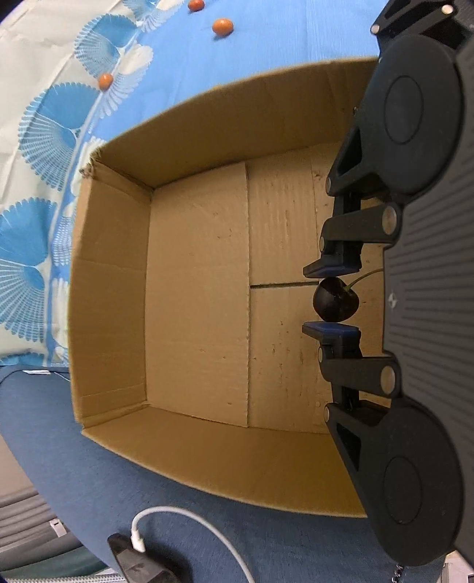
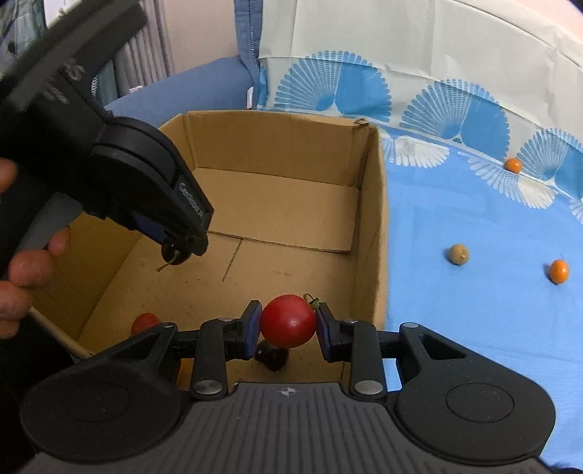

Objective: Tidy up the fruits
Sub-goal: 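Carry the cherry and tomato into the box and open both tools, then lift both open tools out of the box toward the remaining fruits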

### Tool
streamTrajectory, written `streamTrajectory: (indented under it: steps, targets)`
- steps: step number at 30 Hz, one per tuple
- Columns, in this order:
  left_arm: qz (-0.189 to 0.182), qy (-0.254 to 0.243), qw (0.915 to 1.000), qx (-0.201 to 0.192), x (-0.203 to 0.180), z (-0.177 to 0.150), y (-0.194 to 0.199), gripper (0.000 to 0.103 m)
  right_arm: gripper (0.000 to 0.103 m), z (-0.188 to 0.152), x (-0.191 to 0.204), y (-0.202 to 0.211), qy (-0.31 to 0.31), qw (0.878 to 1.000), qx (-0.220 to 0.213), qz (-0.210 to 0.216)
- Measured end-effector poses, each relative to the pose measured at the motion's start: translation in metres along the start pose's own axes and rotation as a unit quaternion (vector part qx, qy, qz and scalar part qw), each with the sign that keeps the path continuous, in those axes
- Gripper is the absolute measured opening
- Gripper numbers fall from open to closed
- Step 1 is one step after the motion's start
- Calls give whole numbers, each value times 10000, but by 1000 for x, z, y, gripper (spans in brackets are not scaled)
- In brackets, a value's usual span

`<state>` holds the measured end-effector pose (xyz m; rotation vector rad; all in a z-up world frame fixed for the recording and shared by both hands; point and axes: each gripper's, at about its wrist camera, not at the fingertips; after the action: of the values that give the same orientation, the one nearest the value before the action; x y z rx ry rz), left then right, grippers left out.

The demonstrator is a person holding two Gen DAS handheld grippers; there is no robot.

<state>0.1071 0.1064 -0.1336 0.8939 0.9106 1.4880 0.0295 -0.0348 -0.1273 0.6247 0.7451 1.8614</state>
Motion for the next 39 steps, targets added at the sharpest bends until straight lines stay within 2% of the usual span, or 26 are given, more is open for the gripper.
streamTrajectory:
  steps: [13,22,23,24,26,27,28,32,36,39]
  targets:
    - [11,46,9999,-116,6,5,-2,28,33,3,2,-7,72,9999,-50,54]
    - [72,-20,10000,-24,10,-1,-7,30,34,4,2,-8,115,9999,-44,13]
    - [109,-55,9999,-50,11,-1,-6,42,40,4,1,-7,66,10000,-47,4]
    - [151,-102,9998,-80,11,-2,-4,69,46,5,1,-6,21,10000,-53,15]
    - [313,-88,9993,-174,14,-2,4,103,66,6,-1,3,-58,9999,-120,49]
    - [357,-46,9990,-255,16,-3,10,103,70,6,-1,9,-74,9998,-170,52]
    - [352,-40,9989,-304,18,-5,15,103,80,6,0,15,-82,9998,-200,23]
    - [229,-46,9992,-326,23,-17,43,103,90,2,2,52,-206,9991,-378,-16]
    - [78,4,9978,-653,24,-40,82,103,93,-3,5,93,-308,9982,-508,-83]
    - [43,4,9964,-850,21,-56,109,103,97,-10,15,125,-233,9963,-816,-100]
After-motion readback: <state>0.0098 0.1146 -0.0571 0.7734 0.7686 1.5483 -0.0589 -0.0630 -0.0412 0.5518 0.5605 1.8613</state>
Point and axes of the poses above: each gripper's, at about its wrist camera, not at the fingertips, and y roughly against the way its jaws point, x to its left, z to its top, and after that the axes turned 2 degrees about -y, right-handed
